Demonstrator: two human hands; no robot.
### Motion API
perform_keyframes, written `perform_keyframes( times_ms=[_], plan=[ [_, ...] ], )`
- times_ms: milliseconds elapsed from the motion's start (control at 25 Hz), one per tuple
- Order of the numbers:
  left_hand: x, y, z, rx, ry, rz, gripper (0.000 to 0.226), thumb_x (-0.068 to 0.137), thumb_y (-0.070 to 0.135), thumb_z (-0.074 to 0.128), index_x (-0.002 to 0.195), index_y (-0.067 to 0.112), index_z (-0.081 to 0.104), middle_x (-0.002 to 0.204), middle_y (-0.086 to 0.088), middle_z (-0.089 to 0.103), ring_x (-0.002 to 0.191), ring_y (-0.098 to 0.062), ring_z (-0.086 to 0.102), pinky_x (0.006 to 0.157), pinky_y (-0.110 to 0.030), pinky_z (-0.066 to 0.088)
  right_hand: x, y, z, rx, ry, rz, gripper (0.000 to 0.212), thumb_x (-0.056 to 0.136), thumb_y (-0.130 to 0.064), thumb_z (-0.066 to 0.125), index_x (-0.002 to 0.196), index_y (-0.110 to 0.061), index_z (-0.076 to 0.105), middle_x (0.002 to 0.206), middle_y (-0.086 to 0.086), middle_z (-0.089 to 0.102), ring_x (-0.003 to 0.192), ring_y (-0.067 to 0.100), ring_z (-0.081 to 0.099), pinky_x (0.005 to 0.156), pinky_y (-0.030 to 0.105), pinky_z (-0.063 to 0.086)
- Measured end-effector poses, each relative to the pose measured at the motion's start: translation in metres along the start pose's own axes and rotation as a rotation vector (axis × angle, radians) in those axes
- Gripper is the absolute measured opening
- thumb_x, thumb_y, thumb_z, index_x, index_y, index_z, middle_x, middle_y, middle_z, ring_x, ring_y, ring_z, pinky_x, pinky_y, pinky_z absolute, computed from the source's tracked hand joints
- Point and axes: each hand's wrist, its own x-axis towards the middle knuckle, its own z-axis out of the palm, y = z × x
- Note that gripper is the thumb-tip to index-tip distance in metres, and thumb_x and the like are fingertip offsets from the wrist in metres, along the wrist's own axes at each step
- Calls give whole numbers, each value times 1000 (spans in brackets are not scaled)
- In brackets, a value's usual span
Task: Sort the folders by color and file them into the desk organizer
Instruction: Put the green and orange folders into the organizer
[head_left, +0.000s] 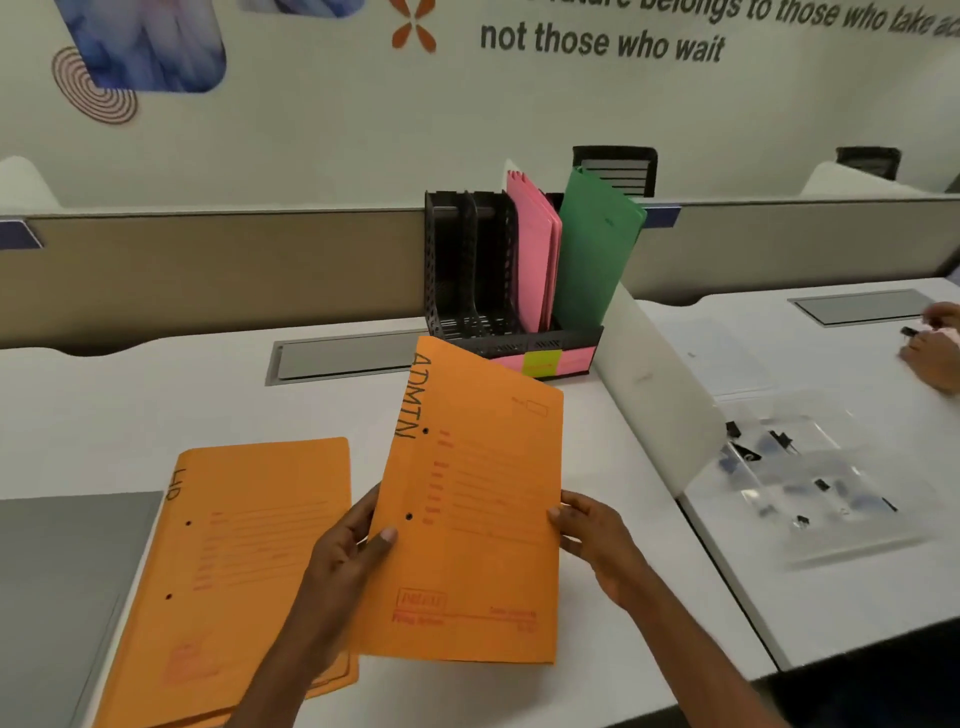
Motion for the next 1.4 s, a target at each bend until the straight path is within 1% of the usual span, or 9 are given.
perform_keyframes(
  times_ms=[160, 280, 360, 480, 680, 840, 1000, 1160, 1400],
  plan=[
    [30, 17, 16, 171, -5, 77, 49, 94, 34, 64, 139, 50, 54, 133, 11, 69, 114, -19, 71, 83, -39, 63, -23, -51, -45, -34, 50, -89, 33, 81, -26, 82, 112, -19, 75, 109, 11, 78, 105, 27, 75, 83, 32, 63],
    [65, 15, 59, 313, 252, 203, 50, 96, 26, 67, 145, 30, 54, 137, 6, 64, 122, -13, 62, 104, -45, 54, -38, -83, -67, -21, 262, -268, 28, 74, -26, 84, 101, -21, 78, 102, 9, 80, 98, 26, 77, 78, 32, 64],
    [85, 16, 104, 290, 324, 311, 47, 96, 16, 68, 141, 24, 57, 137, 7, 62, 124, -9, 59, 109, -42, 50, -45, -103, -77, 30, 424, -451, 21, 77, -21, 82, 98, -22, 79, 100, 6, 80, 94, 20, 78, 76, 28, 63],
    [107, 17, 183, 324, 122, 418, 50, 96, 17, 68, 143, 27, 54, 142, 13, 56, 131, -5, 53, 110, -39, 49, -43, -130, -87, 32, 634, -684, 11, 87, -15, 78, 95, -22, 79, 97, 0, 81, 89, 17, 78, 77, 26, 63],
    [162, 33, 285, 599, -192, 615, 70, 99, 34, 62, 158, 33, 25, 166, 11, 25, 152, -8, 23, 123, -37, 30, -1, -175, -103, -82, 850, -866, 12, 92, -20, 75, 103, -19, 75, 98, -9, 79, 87, 15, 78, 74, 32, 65],
    [233, 56, 321, 701, -184, 704, 78, 101, 24, 60, 162, 28, 12, 171, 9, 5, 157, -16, 14, 118, -33, 28, 60, -211, -111, -86, 860, -903, 13, 93, -18, 72, 106, -16, 73, 102, -2, 78, 92, 14, 77, 75, 40, 66],
    [302, 68, 322, 724, -88, 700, 76, 102, 10, 55, 162, 29, 11, 171, 3, 8, 154, -23, 23, 111, -28, 35, 127, -238, -111, -180, 842, -906, 10, 94, -15, 71, 104, -13, 71, 100, 0, 76, 92, 13, 75, 77, 42, 65],
    [359, 65, 312, 741, -24, 638, 73, 104, 4, 48, 162, 29, 10, 171, -1, 13, 152, -26, 27, 118, -45, 36, 184, -251, -106, -296, 819, -917, 9, 93, -16, 72, 102, -14, 69, 94, -10, 71, 87, -1, 68, 82, 24, 59],
    [412, 35, 298, 739, 1, 600, 69, 103, 3, 47, 162, 24, 17, 169, -4, 20, 153, -25, 29, 112, -53, 45, 248, -242, -101, -334, 687, -800, 17, 95, -17, 70, 111, -12, 68, 106, -3, 74, 96, 10, 70, 88, 24, 58]
  ],
)
